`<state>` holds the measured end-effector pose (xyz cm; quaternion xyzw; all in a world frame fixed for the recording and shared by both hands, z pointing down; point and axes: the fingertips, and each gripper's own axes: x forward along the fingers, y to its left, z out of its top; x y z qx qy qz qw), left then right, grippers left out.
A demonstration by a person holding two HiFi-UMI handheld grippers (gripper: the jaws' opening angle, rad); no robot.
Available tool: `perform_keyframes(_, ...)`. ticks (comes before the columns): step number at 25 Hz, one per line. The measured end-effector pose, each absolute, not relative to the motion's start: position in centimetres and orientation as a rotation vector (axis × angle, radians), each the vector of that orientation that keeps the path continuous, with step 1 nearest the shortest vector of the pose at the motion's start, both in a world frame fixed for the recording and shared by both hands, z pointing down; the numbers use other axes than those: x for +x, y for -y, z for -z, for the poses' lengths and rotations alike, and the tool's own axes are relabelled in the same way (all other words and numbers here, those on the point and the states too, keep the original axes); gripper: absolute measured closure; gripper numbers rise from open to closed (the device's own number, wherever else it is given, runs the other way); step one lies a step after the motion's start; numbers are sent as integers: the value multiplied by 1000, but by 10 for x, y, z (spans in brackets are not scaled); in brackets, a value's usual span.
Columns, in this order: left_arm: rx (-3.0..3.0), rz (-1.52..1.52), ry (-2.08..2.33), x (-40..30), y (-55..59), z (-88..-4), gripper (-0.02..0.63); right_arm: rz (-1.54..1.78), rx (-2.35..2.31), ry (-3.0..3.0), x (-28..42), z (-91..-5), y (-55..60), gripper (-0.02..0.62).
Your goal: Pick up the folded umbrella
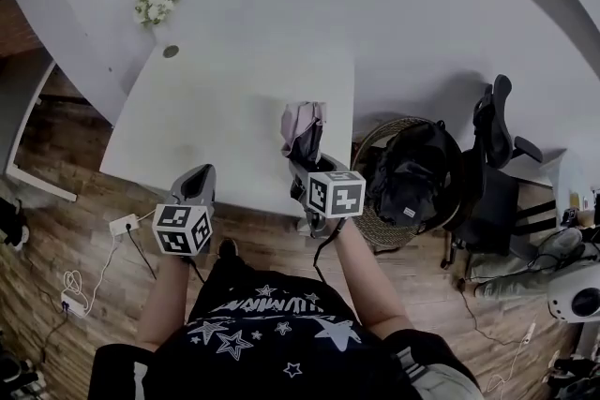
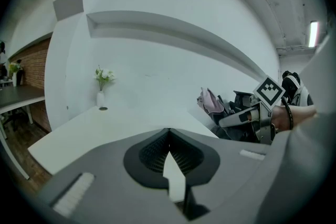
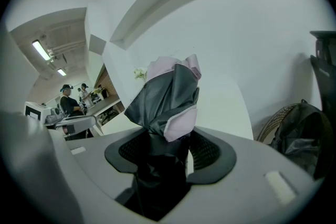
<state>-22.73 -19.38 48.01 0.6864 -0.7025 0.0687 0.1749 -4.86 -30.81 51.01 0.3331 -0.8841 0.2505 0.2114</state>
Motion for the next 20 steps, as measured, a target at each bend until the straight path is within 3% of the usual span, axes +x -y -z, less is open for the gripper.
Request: perform_keyframes(20, 1837, -160, 2087, -143, 126, -482, 603, -663, 757, 2526, 22, -511, 248, 345)
